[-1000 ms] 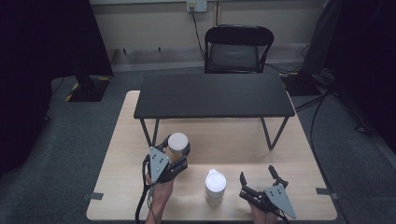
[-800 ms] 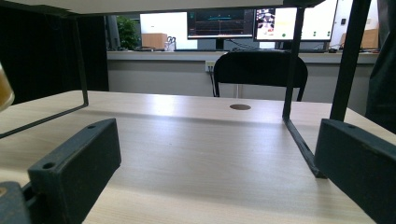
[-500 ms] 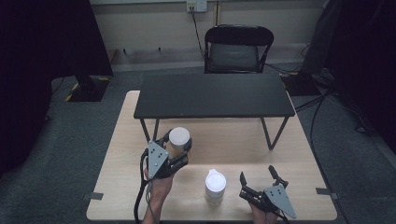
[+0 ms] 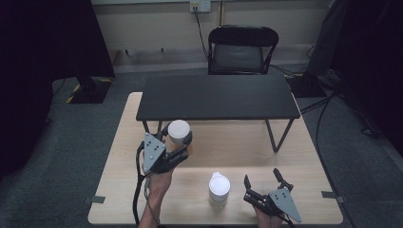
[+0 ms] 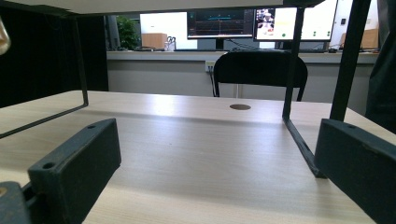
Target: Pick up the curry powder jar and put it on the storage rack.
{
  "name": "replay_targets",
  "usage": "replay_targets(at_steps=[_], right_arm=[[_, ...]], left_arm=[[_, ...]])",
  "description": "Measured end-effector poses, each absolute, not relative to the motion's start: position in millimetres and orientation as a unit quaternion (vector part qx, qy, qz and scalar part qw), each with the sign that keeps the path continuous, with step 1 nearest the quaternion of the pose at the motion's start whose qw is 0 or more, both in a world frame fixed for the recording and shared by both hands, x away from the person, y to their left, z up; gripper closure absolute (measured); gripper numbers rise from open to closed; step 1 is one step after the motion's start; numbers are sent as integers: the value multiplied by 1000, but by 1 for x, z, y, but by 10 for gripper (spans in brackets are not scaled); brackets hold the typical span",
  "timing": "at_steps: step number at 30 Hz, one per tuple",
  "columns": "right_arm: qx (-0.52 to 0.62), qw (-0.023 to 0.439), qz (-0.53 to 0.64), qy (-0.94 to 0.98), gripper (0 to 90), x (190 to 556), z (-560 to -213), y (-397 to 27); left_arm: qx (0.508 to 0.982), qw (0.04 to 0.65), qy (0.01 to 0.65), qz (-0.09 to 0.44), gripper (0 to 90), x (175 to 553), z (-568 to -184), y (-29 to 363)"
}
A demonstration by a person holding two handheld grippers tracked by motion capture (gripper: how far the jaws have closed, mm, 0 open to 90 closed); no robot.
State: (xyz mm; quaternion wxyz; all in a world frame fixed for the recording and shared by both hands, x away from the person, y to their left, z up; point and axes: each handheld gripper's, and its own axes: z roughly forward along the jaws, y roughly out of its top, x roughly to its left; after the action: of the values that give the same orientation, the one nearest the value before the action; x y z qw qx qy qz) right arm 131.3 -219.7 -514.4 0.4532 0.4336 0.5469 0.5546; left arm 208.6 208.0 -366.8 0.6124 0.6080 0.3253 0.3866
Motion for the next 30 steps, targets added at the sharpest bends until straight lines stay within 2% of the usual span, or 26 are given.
replay_targets(at_steps=[13,30], right_arm=[[433,453,555,547,0,131,-514,-220],[434,453,555,547,0,131,-514,-220]], left_arm=[[596,630,328,375,341,215,-344,214],[588,634,331,377,342,227,-294,207]])
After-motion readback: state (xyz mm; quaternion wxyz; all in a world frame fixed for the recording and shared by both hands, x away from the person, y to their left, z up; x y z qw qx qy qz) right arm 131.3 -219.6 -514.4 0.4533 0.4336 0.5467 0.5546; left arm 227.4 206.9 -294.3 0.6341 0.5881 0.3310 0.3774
